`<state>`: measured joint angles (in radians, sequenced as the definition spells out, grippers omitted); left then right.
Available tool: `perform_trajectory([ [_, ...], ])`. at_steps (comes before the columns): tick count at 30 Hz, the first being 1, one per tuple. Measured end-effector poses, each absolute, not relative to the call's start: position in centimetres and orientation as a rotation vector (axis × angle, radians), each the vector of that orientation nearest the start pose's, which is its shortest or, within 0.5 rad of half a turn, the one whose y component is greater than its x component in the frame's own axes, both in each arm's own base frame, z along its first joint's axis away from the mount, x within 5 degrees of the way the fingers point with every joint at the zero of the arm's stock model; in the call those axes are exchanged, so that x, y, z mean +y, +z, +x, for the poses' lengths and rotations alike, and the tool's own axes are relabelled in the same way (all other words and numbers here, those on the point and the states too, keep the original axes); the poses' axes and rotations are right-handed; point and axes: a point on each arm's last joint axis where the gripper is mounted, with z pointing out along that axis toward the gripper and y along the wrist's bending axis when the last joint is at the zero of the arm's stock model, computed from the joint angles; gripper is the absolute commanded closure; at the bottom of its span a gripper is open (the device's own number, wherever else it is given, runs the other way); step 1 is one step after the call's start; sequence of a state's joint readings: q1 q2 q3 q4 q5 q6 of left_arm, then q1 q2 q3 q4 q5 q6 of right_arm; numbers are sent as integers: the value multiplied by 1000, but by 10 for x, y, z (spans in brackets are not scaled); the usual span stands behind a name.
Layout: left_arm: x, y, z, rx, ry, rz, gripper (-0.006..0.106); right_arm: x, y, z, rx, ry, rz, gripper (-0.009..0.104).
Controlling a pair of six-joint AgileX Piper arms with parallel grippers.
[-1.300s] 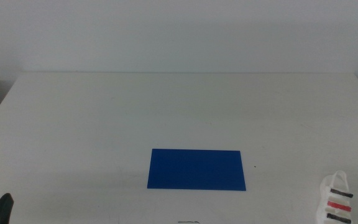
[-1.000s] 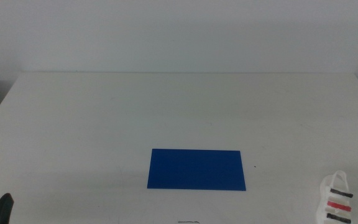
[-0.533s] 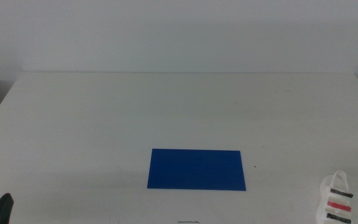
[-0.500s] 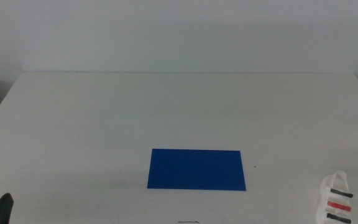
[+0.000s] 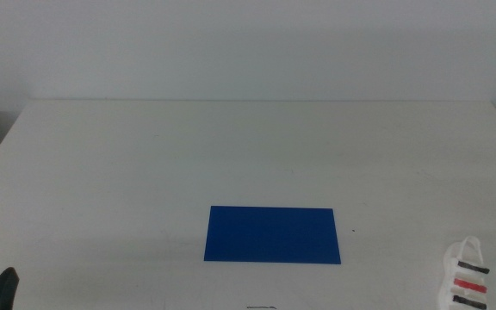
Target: Use one arm to grab the shoe from the table and place it on the mat.
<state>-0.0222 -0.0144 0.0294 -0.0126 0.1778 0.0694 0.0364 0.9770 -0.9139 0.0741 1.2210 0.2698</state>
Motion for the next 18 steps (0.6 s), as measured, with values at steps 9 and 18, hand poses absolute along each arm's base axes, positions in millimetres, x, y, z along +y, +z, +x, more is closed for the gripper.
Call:
perform_trajectory([
  [9,-1,188,56,1675,24,68,7,15,292,212,2837,136,620,20],
  [18,-1,188,56,1675,24,68,7,33,248,249,2936,75,546,20],
])
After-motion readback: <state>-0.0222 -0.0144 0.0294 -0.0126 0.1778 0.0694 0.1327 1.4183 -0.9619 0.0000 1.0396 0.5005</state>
